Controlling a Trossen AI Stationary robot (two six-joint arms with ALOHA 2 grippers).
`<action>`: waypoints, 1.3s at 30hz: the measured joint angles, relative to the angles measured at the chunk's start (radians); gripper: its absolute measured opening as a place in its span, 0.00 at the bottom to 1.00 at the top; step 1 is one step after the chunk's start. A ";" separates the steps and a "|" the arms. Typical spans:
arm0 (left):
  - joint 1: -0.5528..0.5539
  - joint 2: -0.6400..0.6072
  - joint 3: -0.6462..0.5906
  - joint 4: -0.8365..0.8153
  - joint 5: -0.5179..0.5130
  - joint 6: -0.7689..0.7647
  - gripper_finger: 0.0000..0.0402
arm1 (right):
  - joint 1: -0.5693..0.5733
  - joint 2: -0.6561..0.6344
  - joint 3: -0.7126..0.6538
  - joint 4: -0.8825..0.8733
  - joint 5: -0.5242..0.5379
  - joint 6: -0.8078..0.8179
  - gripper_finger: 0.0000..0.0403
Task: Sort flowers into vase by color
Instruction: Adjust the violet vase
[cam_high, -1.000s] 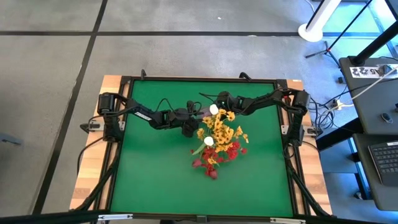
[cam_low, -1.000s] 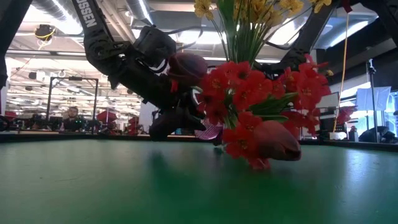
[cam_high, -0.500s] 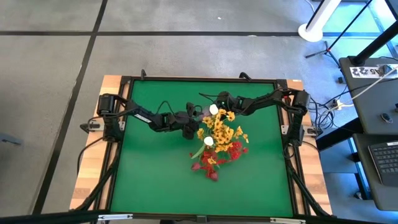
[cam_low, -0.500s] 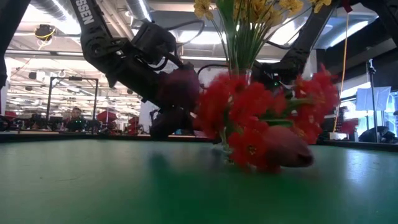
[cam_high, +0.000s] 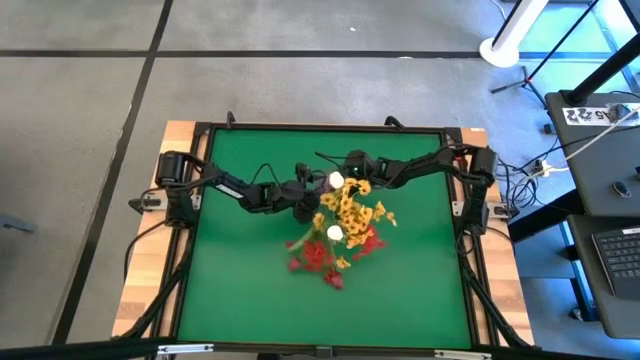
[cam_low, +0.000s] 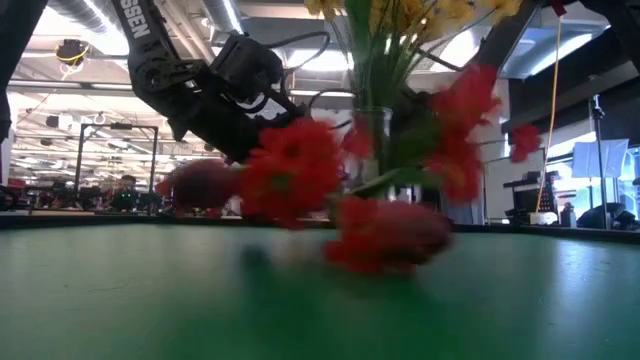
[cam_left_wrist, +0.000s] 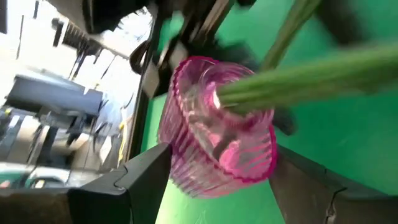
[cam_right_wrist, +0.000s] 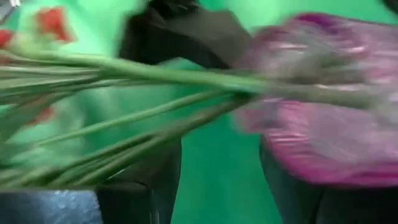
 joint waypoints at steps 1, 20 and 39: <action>0.001 0.000 -0.001 -0.003 -0.009 0.000 0.63 | 0.004 0.000 0.004 0.004 -0.004 0.000 0.53; 0.005 0.002 -0.001 -0.006 0.027 -0.158 0.46 | 0.003 -0.001 0.012 -0.060 0.020 -0.007 0.53; -0.005 0.000 0.003 -0.113 -0.001 -0.211 0.36 | 0.003 -0.091 0.016 -0.261 0.064 -0.119 0.53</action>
